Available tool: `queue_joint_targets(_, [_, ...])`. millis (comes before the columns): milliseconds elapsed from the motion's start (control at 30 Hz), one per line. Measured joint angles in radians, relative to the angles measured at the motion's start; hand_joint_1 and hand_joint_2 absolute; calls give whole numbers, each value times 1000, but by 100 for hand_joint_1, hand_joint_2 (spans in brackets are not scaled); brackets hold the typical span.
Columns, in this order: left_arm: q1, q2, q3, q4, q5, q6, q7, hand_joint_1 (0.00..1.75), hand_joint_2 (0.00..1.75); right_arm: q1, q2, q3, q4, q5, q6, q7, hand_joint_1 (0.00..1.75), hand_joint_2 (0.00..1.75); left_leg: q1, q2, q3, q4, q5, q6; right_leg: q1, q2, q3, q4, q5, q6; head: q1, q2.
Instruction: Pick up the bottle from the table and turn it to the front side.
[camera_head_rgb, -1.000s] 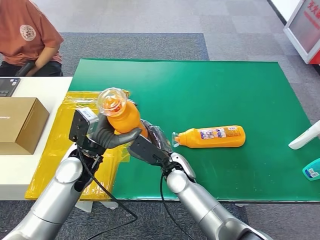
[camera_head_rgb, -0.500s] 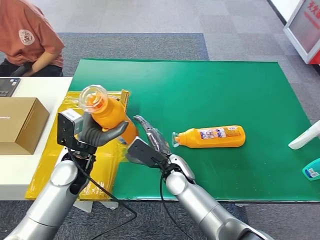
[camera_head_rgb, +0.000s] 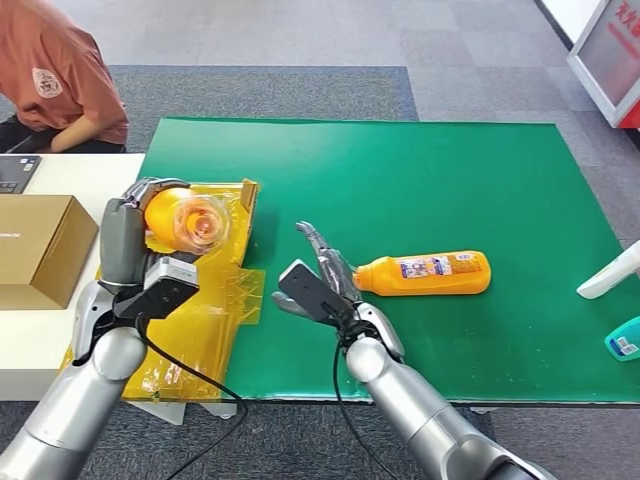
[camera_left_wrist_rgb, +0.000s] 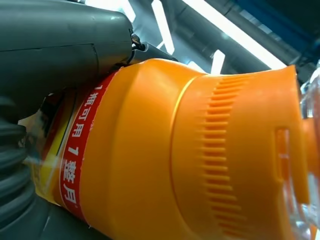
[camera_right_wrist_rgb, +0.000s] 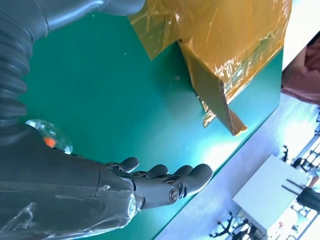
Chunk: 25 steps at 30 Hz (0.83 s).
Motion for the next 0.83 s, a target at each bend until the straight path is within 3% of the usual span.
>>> queue_joint_targets(167, [0, 22, 13, -2, -264, 14, 62, 175, 175, 11, -2, -32, -18, 14, 5, 9, 0, 175, 0, 0, 0, 0, 0, 0, 0, 0, 0, 0, 0, 0, 0, 0])
queue_joint_targets(333, [-1, 54, 17, 18, -556, -112, 178, 175, 175, 29, -2, -72, -56, 27, 36, 15, 0, 175, 0, 0, 0, 0, 0, 0, 0, 0, -1, 0, 0, -1, 0, 0])
queue_joint_targets(667, [-15, 85, 26, 98, -607, -164, 214, 175, 175, 62, -2, -109, -109, 35, 58, 19, 0, 175, 0, 0, 0, 0, 0, 0, 0, 0, -1, 1, 0, -1, 0, 0])
queue_joint_targets(833, [-26, 88, 42, 156, -541, -276, 207, 175, 175, 76, -2, -114, -133, 45, 76, 19, 0, 175, 0, 0, 0, 0, 0, 0, 0, 0, -1, 0, 0, -1, 0, 0])
